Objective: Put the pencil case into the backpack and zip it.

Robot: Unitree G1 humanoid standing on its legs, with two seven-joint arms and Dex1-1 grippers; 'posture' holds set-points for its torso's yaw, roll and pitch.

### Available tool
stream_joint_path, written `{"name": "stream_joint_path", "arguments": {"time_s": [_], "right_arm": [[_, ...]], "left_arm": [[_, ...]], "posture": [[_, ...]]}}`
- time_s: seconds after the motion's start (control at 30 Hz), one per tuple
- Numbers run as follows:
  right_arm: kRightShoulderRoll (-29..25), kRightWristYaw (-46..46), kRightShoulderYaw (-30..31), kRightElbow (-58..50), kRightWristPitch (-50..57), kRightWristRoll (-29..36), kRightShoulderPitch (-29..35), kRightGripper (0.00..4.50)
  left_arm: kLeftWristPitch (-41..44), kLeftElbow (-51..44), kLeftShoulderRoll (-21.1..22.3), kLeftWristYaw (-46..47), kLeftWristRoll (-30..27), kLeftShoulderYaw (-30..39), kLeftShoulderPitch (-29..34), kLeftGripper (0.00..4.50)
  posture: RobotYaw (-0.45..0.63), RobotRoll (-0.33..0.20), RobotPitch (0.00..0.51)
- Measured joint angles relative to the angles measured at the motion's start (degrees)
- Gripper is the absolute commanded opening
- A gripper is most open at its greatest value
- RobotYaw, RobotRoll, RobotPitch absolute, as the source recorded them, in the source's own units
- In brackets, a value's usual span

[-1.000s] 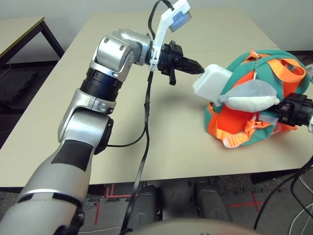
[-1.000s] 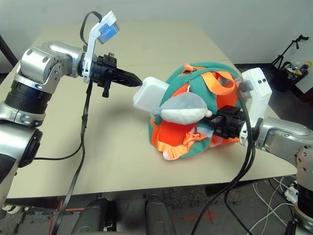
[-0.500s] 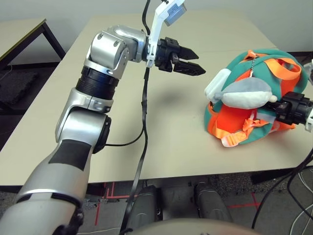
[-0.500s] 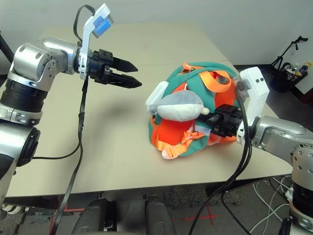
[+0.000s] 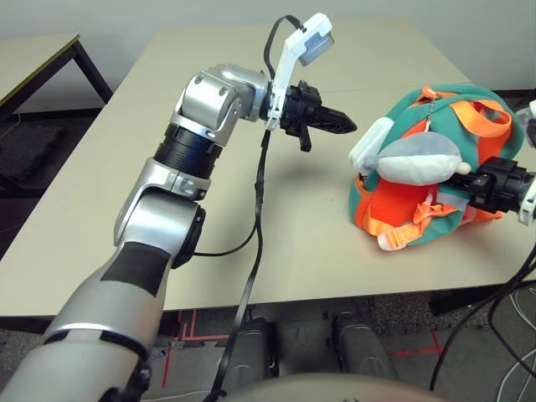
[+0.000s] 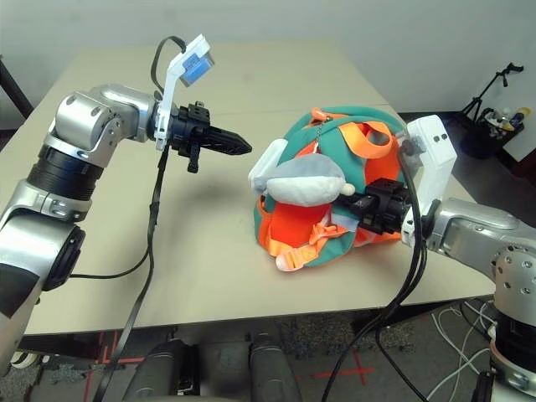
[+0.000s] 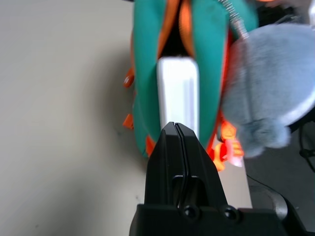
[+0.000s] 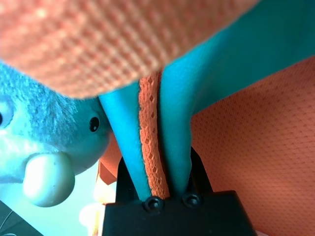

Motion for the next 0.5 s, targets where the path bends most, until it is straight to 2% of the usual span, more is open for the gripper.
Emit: {"name": "stream_joint_path", "arguments": {"time_s": [0.5], "right_arm": [[0.90, -0.61, -0.63, -1.00, -0.01, 0.02, 1.29, 0.14]], "left_arm": [[-0.76, 1.35, -2.07, -1.03, 0.26, -0.03, -0.31, 0.00]], "posture": [[-0.08, 0.000, 0.058]]}}
